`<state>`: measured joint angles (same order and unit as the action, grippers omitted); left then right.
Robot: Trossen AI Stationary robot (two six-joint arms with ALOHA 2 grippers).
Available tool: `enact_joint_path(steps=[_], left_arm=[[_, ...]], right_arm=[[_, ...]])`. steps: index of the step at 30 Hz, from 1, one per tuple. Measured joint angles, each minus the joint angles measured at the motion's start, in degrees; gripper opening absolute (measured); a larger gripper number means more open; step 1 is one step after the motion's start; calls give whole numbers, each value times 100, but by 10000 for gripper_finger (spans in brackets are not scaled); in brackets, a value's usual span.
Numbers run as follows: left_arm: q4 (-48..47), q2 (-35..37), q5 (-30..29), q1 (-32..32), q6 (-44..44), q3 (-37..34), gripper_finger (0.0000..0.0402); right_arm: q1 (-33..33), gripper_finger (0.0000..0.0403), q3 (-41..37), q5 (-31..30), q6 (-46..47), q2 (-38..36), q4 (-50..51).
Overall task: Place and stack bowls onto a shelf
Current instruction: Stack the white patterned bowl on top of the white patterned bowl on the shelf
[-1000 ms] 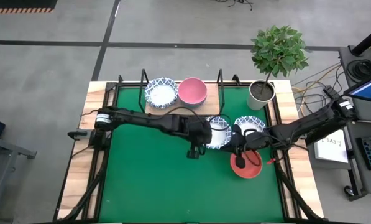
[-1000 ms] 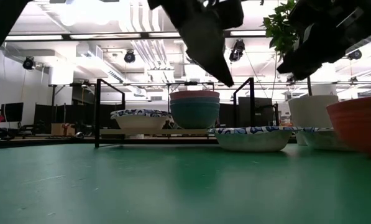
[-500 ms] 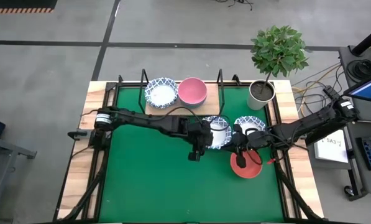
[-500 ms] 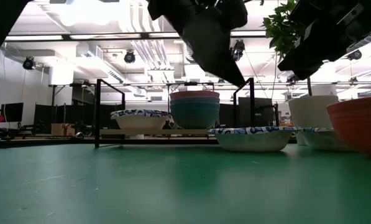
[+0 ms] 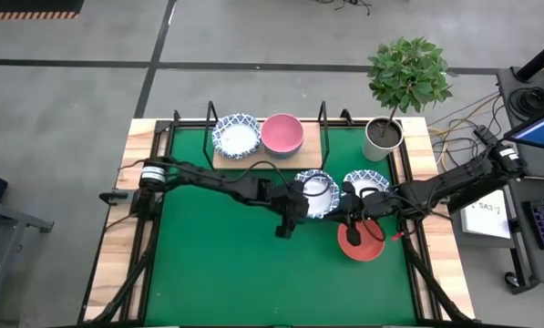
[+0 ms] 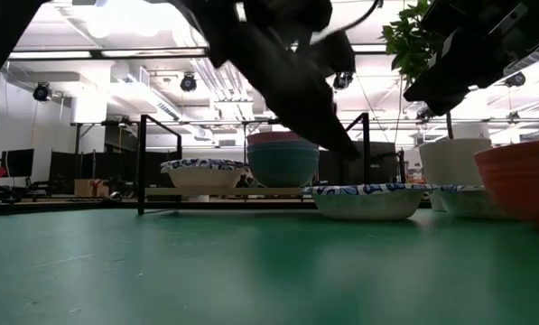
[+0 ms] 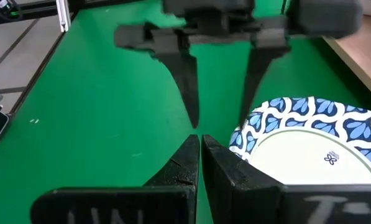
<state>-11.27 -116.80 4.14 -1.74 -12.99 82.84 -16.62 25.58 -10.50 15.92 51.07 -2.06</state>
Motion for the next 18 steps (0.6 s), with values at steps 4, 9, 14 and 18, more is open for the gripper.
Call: enact_joint_path(steps=[4,9,14,18], left_arm=[[189,-131,-15,73,-2,-79,169],[162,-438,-30,70,0,-39,158],[145,-502,-42,70,1,-6,140],[68,-506,-61,72,0,-6,99]], right_arm=[[0,9,-2,0,20,0,-31],[0,9,-4,0,71,2,-14],[0,9,-4,0,69,2,-30],[0,9,-7,0,60,2,-33]])
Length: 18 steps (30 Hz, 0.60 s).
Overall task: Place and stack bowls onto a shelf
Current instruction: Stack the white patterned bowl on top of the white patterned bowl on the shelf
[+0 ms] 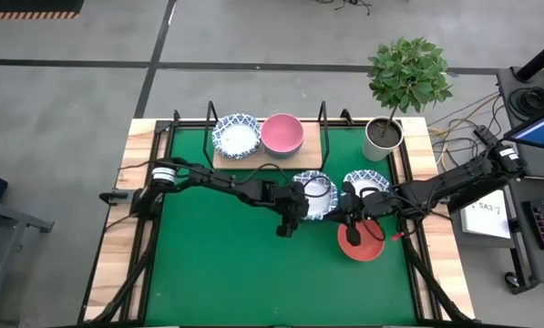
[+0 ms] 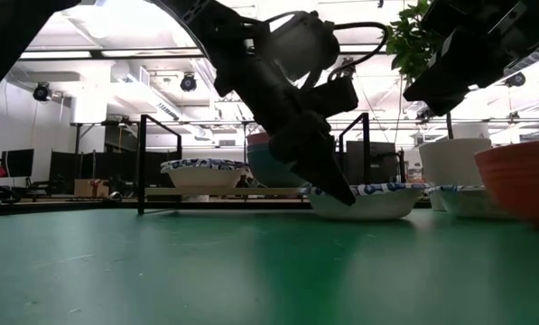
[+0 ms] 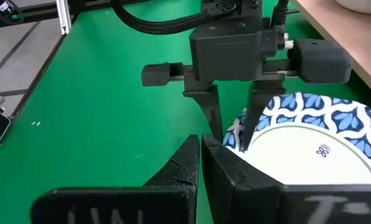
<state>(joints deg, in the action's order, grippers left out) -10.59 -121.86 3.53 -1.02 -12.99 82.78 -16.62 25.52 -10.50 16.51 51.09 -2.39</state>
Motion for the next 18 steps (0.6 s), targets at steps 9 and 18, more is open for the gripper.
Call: enact_joint_path(steps=[9,18], left_arm=[[-295,114,-9,-2,-9,4,9],[-1908,1480,57,-77,-59,0,2]], right_arm=[[0,9,0,0,0,0,4],[0,9,-2,0,0,0,0]])
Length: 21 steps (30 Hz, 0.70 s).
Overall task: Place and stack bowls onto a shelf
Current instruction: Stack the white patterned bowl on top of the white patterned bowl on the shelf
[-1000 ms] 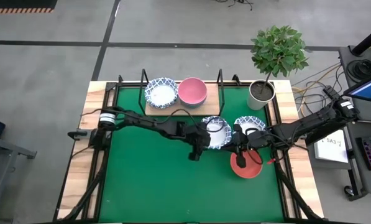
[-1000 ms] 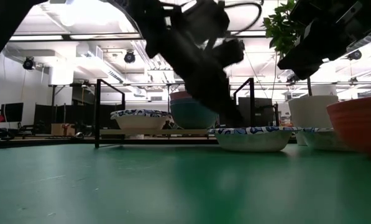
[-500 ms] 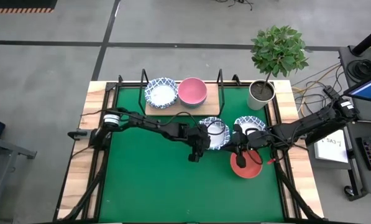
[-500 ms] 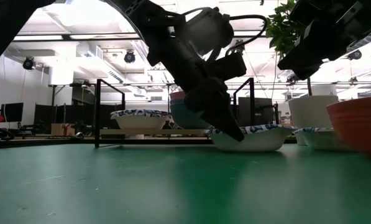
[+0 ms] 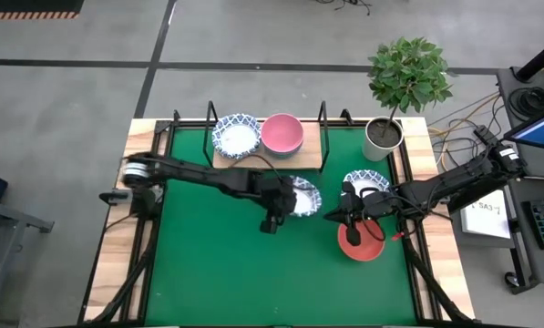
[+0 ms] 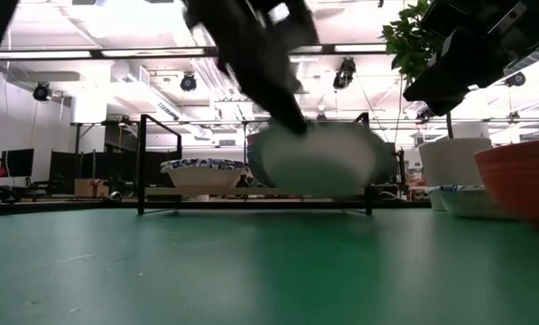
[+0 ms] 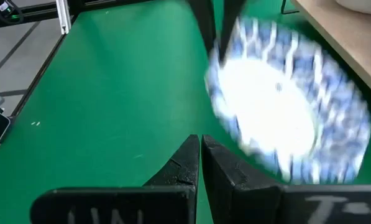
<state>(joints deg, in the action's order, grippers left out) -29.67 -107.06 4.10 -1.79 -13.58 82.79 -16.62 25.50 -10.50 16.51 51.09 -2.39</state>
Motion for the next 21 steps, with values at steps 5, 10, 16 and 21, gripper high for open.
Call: enact_joint_path(steps=[5,10,16,21], left_arm=[[-987,1346,-63,-41,4,0,1],[-1939,2617,-1279,-34,196,0,0],[-2409,3217,-2926,420,405,-75,0],[-2286,3170,-2865,1324,398,-568,0]], right_arm=[[0,9,-4,0,-1,0,-2],[0,9,-9,0,-2,0,0],[0,9,-13,0,-2,0,-4],[0,9,-13,-2,-2,0,-4]])
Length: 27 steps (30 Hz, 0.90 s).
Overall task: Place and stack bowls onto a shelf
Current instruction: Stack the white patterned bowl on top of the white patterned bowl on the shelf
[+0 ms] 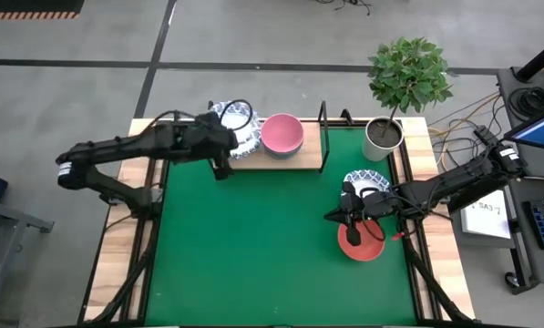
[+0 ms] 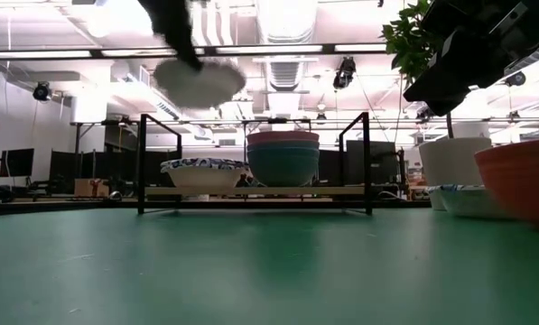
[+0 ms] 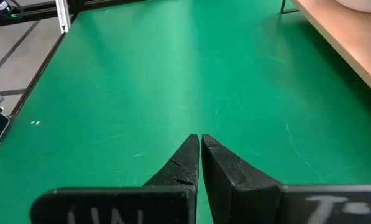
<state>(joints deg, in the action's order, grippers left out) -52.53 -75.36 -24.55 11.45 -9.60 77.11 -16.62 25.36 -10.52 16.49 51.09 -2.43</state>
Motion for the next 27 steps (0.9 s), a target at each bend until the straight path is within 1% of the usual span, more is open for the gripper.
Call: enact_joint_path(steps=[3,6,9,14,18,24,27], left_arm=[[347,-157,91,562,-43,-470,0],[917,-308,539,858,-280,-867,0],[1204,-472,606,882,-484,-1047,0],[1231,-729,539,882,-459,-1045,9],[1231,-919,501,888,-446,-1035,38],[1241,-988,497,890,-483,-1025,104],[1138,-969,500,884,-463,-889,134]], right_arm=[[0,9,0,0,1,0,0],[0,9,-2,0,2,0,0],[1,9,-2,0,1,0,2],[2,9,-2,-2,-33,0,4],[2,9,-2,-4,-66,0,4],[2,9,-4,-4,-59,0,4],[2,9,-7,-4,-50,0,3]])
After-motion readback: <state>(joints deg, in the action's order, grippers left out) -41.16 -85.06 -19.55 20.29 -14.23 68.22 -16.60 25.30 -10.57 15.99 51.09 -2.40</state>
